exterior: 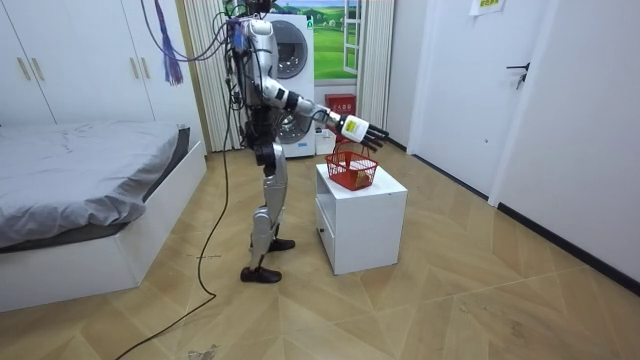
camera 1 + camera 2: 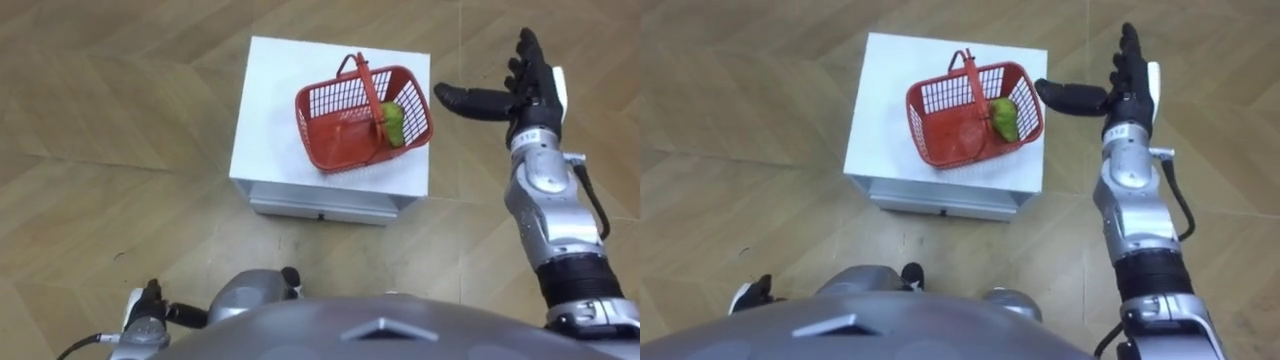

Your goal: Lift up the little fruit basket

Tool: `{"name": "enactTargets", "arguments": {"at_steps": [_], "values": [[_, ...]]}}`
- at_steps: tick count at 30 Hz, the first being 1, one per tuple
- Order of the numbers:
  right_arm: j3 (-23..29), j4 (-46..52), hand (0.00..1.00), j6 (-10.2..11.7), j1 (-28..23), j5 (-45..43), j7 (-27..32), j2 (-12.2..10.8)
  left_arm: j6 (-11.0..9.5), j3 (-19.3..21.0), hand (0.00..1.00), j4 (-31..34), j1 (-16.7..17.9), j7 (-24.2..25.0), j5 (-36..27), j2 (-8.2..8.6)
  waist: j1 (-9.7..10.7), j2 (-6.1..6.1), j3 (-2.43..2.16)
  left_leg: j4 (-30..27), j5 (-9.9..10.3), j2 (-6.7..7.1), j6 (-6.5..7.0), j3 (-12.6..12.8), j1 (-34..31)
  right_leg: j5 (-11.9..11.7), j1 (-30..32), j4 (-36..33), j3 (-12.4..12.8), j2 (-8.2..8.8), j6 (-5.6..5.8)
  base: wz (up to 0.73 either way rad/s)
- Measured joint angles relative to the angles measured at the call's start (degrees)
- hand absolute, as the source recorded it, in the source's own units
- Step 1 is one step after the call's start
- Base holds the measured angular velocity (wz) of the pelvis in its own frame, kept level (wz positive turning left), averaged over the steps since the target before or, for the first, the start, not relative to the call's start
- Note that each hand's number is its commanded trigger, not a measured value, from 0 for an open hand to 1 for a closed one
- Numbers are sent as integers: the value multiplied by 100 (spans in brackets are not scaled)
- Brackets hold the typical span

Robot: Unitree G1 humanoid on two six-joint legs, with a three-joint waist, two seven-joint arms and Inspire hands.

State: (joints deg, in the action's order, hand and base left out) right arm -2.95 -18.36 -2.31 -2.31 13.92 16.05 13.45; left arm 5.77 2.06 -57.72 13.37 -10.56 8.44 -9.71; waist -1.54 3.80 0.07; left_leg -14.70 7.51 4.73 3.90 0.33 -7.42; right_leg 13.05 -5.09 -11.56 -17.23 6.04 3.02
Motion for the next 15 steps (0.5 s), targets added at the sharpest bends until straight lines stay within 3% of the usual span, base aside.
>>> {"name": "enactTargets", "arguments": {"at_steps": [5,7,15], "values": [[239,-39,0,12,-270,7,56,4,-30,18,0,48,29,-6,2,-1,104,-50,2,51,3,-1,-4,-22,88,0,-83,17,8,6,0,2],[311,-363,0,155,-331,43,151,-5,-39,31,0,62,108,-15,0,-3,146,-60,-15,87,3,-3,-4,-58,133,0,-123,33,-10,11,0,5],[932,-2879,0,229,-846,22,378,-48,-116,500,0,30,371,-18,136,42,228,-90,-21,120,8,53,-12,-113,218,1,-251,114,3,6,1,2]]}}
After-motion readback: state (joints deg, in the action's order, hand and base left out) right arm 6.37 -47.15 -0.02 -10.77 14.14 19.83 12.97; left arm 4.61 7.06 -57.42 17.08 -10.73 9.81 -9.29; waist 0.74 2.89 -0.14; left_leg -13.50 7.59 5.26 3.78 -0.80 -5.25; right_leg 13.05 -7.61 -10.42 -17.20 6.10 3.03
